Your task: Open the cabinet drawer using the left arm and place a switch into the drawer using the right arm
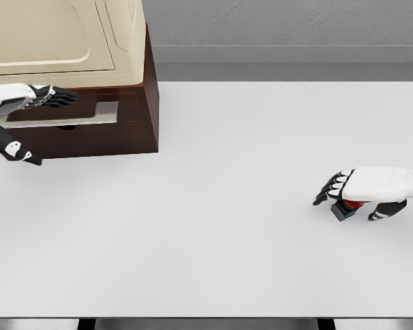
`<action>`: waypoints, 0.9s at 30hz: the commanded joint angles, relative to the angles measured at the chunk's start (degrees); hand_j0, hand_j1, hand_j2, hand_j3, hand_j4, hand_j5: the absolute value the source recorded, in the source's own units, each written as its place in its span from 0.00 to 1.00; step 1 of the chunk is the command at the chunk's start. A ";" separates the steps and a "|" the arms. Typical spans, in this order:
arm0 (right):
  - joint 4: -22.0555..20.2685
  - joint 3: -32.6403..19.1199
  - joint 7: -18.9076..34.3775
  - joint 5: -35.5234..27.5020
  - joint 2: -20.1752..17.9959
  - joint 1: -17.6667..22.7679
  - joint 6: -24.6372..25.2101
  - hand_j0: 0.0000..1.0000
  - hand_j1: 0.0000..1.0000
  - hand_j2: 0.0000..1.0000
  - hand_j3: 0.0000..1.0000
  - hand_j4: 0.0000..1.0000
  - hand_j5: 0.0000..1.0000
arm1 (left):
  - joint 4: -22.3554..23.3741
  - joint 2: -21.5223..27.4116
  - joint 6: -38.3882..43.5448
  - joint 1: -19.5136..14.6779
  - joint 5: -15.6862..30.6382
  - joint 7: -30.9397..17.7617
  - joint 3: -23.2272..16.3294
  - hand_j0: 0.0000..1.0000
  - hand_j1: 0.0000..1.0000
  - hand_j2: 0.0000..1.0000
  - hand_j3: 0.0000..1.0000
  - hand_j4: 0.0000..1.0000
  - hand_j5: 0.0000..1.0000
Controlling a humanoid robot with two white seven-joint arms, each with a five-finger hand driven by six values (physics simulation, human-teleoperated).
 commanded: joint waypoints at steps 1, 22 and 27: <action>0.03 -0.02 -0.02 -0.29 -0.05 0.00 0.13 0.86 0.86 0.86 0.86 0.86 0.86 | 0.37 -0.15 0.07 0.00 -0.15 0.01 0.08 1.00 1.00 1.00 1.00 1.00 1.00; -0.06 -0.37 -0.02 -0.29 -0.14 -0.09 0.13 0.64 0.64 0.64 0.64 0.64 0.64 | 1.25 -0.23 -0.02 1.23 -0.33 0.01 0.08 1.00 1.00 1.00 1.00 1.00 1.00; 0.03 -0.37 -0.02 -0.29 -0.14 -0.09 0.13 0.56 0.56 0.56 0.56 0.56 0.56 | 2.13 -0.15 0.07 1.23 -0.33 0.01 0.25 1.00 1.00 1.00 1.00 1.00 1.00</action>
